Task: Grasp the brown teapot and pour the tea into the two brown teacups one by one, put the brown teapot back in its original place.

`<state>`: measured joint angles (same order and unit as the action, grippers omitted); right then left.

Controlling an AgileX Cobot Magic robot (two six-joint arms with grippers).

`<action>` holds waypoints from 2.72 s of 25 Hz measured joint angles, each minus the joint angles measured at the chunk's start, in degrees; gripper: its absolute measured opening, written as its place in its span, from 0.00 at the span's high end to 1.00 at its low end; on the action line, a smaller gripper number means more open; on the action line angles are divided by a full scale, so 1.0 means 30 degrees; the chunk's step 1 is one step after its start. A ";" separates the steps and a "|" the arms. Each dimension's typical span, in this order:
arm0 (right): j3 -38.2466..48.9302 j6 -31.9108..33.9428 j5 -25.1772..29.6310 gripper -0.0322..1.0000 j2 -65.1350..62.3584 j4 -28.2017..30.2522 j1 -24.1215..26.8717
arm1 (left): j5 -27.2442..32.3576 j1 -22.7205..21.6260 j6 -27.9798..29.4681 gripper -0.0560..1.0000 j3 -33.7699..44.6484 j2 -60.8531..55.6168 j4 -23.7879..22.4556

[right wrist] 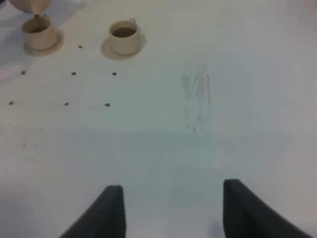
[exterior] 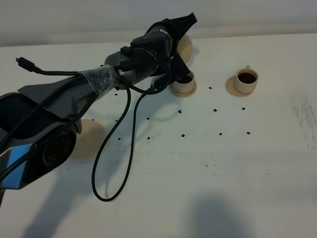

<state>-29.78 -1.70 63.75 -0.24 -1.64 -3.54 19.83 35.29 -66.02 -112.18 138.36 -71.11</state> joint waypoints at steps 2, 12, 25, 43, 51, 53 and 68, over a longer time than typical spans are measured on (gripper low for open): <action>0.0000 0.0000 0.0000 0.55 0.0000 0.0000 0.0000 | 0.0000 0.0000 0.0150 0.87 0.0000 0.0000 -0.0004; 0.0000 0.0000 0.0000 0.55 0.0000 0.0000 0.0000 | 0.1248 0.0000 0.2911 0.87 0.0000 0.0000 -0.0083; 0.0000 0.0000 0.0000 0.55 0.0000 0.0000 0.0000 | 0.2258 0.0000 0.3034 0.87 0.0000 -0.0019 0.2755; 0.0000 0.0000 0.0000 0.55 0.0000 0.0000 0.0000 | 0.8165 -0.0019 0.3385 0.87 0.0000 -0.2027 1.1441; 0.0000 0.0000 0.0000 0.55 0.0000 0.0000 0.0000 | 1.3452 -0.0001 0.9694 0.87 0.0000 -0.3716 1.4963; 0.0000 0.0000 0.0000 0.55 0.0000 0.0000 0.0000 | 1.4603 -0.0020 1.1161 0.87 -0.0017 -0.3779 1.5030; 0.0000 0.0000 0.0000 0.55 0.0000 0.0000 0.0000 | 1.6154 -0.0020 1.6656 0.87 -0.0008 -0.3080 2.0007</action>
<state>-29.78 -1.70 63.75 -0.24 -1.64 -3.54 68.30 35.23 -16.05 -112.20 129.12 -11.09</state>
